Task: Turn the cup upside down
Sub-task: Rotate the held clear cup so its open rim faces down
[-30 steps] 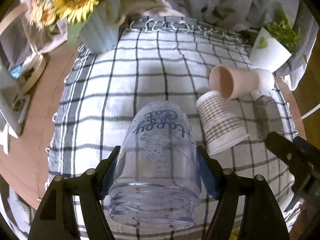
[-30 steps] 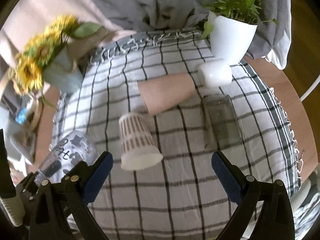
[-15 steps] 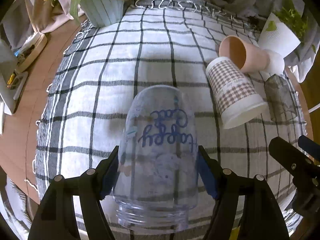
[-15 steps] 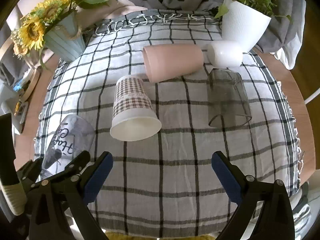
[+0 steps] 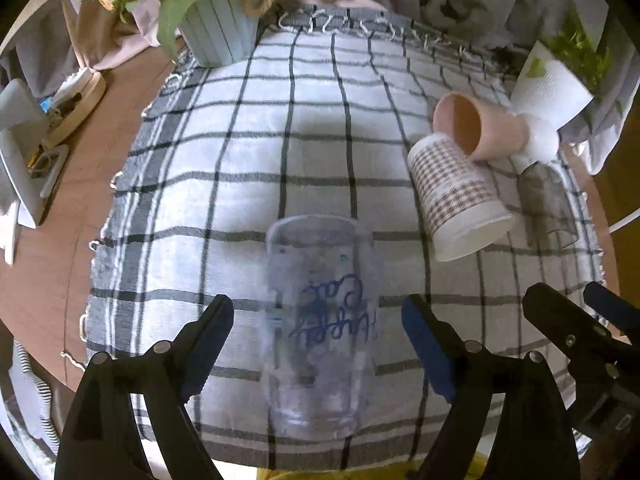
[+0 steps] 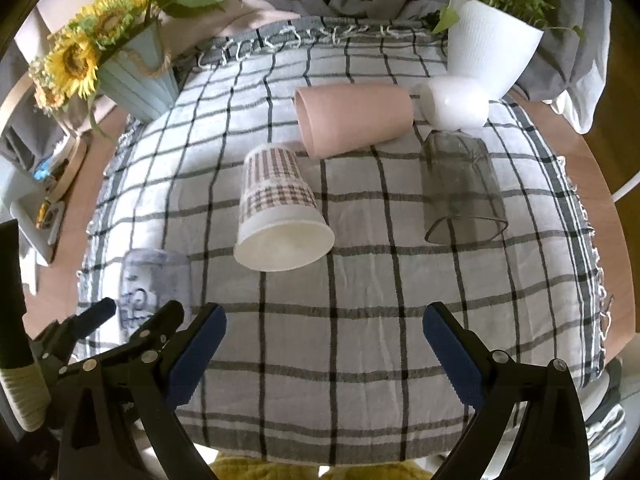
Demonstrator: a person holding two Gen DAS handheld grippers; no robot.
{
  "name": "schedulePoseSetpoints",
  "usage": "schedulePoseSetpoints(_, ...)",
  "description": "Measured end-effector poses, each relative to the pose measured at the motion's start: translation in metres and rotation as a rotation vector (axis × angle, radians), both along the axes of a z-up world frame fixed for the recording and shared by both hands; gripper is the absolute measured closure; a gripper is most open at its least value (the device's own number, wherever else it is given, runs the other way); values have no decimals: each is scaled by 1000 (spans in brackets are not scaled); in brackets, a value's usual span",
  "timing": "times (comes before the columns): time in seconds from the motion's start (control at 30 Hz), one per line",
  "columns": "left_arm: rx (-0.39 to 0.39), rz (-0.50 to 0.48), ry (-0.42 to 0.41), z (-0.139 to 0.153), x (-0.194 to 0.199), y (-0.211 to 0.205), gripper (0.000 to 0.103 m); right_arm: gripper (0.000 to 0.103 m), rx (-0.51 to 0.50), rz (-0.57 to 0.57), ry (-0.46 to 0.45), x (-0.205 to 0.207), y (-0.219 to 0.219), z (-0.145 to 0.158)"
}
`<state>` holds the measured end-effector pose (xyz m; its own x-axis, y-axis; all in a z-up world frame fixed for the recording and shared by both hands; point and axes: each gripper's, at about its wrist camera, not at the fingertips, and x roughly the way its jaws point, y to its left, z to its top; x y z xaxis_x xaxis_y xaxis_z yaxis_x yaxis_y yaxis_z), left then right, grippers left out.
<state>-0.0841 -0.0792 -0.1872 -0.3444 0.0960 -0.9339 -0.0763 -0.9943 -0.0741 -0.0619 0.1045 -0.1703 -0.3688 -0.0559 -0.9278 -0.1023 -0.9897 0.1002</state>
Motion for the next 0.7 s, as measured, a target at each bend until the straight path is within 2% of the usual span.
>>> schedulePoseSetpoints(0.1, -17, -8, 34, 16, 4, -11, 10, 3, -14, -12, 23, 5, -6, 13)
schedulePoseSetpoints(0.33, -155, 37, 111, 38, 10, -67, 7, 3, -72, 18, 25, 0, -39, 33)
schedulePoseSetpoints(0.6, -147, 79, 97, 34, 2, -116, 7, 5, -139, 125, -61, -22, -103, 14)
schedulePoseSetpoints(0.7, -141, 78, 82, 27, 1, -125, 7, 11, -145, 126, -106, -34, -116, -2)
